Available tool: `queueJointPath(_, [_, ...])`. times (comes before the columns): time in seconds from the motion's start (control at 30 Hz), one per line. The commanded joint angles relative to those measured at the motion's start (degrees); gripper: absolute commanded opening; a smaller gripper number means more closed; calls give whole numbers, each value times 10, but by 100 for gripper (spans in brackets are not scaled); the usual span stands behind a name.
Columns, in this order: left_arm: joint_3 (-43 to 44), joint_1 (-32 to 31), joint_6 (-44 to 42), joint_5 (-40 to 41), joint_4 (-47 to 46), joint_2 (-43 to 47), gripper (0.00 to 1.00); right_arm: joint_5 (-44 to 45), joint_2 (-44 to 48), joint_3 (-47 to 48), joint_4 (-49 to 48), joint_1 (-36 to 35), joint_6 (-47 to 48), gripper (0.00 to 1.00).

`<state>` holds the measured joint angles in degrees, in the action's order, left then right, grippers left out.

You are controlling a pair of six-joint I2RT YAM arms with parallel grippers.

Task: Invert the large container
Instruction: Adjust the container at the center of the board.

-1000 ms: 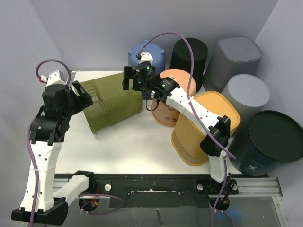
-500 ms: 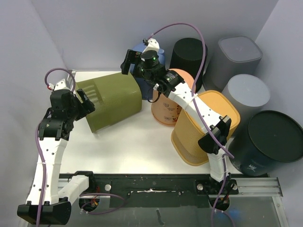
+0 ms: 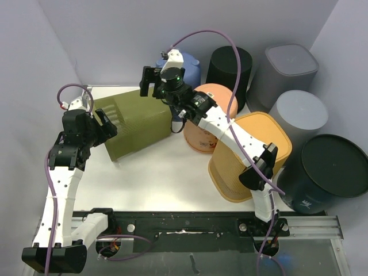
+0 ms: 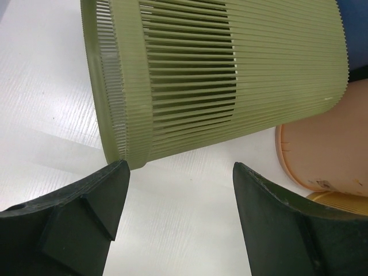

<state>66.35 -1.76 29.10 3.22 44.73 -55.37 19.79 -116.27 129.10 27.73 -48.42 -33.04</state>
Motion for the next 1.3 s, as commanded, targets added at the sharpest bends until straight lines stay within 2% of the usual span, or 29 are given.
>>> queueJointPath(0.0, [23, 4, -18, 6, -27, 9, 72, 78, 26, 12, -67, -60, 52, 98])
queueJointPath(0.2, [37, 4, -25, 33, -9, 13, 72, 104, 39, 1, -89, -86, 51, 98])
queueJointPath(0.53, [30, 4, -17, 49, -8, 18, 72, 149, 77, -114, -133, -80, -27, 98])
queueJointPath(0.7, [29, 5, -18, 64, -1, 21, 72, 123, 67, -155, -124, -49, -112, 98])
queueJointPath(0.87, [19, 7, -18, 48, -12, 19, 72, 105, 42, -139, -82, -37, -133, 97])
queueJointPath(1.07, [-12, 45, -18, -24, -58, 1, 73, 113, 69, -164, -100, -31, -108, 98])
queueJointPath(1.13, [-33, 80, -17, -81, -95, -10, 72, 115, 79, -174, -103, -30, -101, 98])
queueJointPath(1.17, [-46, 104, -12, -135, -125, -15, 70, 116, 84, -179, -104, -29, -98, 98])
queueJointPath(1.27, [-73, 141, 10, -213, -184, -30, 62, 119, 98, -192, -105, -30, -88, 98])
